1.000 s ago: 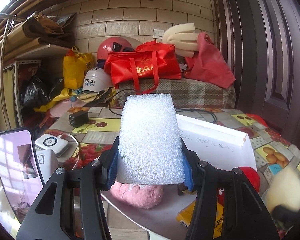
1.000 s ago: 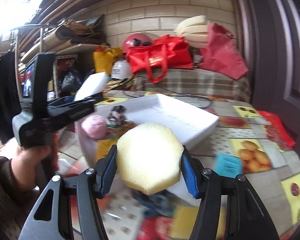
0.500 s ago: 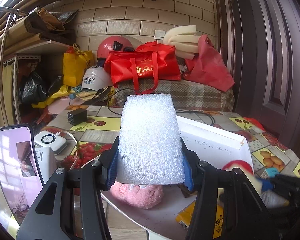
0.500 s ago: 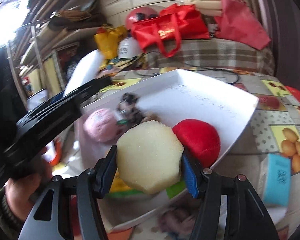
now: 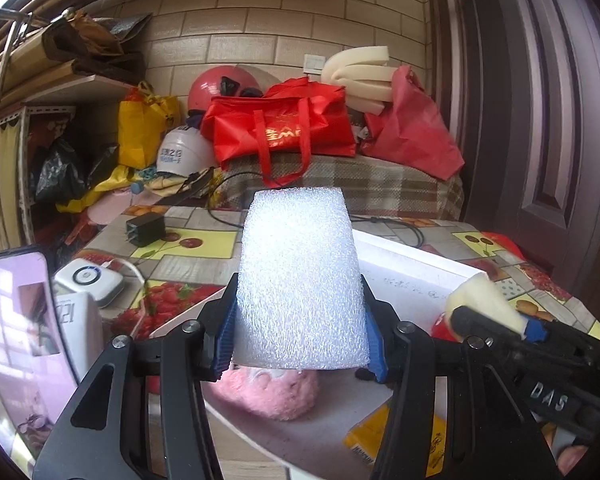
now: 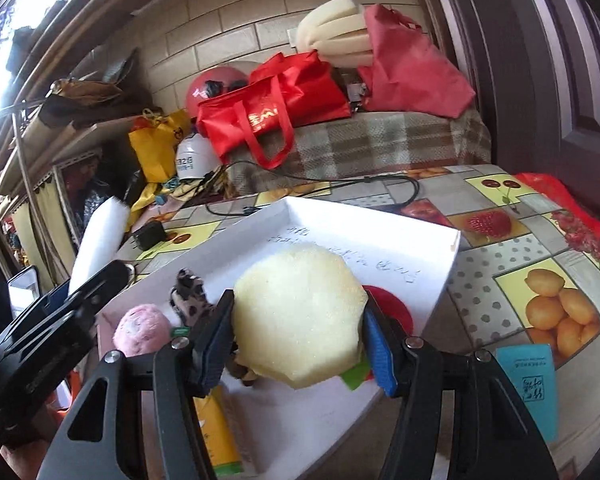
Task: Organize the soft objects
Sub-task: 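Lower the foam pad and pale sponge into the white box and release both, then move the left tool to the yellow-green sponge and grasp it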
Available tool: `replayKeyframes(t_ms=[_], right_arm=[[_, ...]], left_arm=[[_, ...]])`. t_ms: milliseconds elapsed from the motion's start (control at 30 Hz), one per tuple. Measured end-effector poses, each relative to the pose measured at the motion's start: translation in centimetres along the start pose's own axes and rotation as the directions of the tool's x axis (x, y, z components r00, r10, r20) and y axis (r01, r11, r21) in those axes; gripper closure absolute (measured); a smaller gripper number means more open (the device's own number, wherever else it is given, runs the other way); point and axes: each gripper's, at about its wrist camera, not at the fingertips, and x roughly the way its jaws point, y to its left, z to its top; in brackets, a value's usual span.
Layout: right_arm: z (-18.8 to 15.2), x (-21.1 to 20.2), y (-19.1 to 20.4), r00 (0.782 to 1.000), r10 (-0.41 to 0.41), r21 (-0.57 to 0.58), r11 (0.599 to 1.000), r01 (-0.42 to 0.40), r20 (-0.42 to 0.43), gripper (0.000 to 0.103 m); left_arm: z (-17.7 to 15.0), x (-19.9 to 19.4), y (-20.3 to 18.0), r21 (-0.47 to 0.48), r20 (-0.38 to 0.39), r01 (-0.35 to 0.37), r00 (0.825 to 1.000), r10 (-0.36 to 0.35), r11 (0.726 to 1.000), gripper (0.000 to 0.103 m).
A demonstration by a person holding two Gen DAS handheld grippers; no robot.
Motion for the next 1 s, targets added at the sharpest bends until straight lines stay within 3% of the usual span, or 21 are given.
replayKeyframes(t_ms=[400, 433, 467, 500, 533, 733, 1000], right_arm=[[0.1, 0.4, 0.9, 1.0, -0.023, -0.05, 0.999, 0.022, -0.01, 0.042], [0.1, 0.6, 1.1, 1.0, -0.024, -0.056, 0.998, 0.023, -0.018, 0.04], [0.1, 0.7, 1.2, 0.999, -0.024, -0.062, 0.998, 0.022, -0.024, 0.034], [0.0, 0.8, 1.4, 0.999, -0.028, -0.072, 0.997, 0.026, -0.027, 0.026], [0.0, 0.7, 1.5, 0.999, -0.035, -0.08, 0.996, 0.033, -0.023, 0.013], [-0.3, -0.3, 2.8, 0.998, -0.059, -0.146, 0.987, 0.064, 0.034, 0.009], [-0.3, -1.0, 2.4, 0.996, -0.056, -0.136, 0.989, 0.066, 0.074, 0.009]], left_arm=[[1.0, 3.1, 0.0, -0.047, -0.052, 0.057, 0.997, -0.059, 0.997, 0.051], [1.0, 3.1, 0.2, -0.058, -0.048, 0.055, 0.997, -0.057, 0.997, 0.047], [1.0, 2.9, 0.4, -0.069, -0.036, 0.055, 0.998, -0.058, 0.996, 0.028], [1.0, 2.7, 0.4, -0.073, -0.028, 0.057, 0.998, -0.059, 0.996, 0.017], [1.1, 2.6, 0.4, -0.072, -0.02, 0.056, 0.998, -0.058, 0.996, 0.001], [1.2, 1.9, -0.3, -0.04, 0.019, 0.041, 0.999, -0.04, 0.998, 0.0], [1.2, 1.6, 1.5, -0.123, 0.037, 0.024, 0.999, -0.02, 0.992, 0.0]])
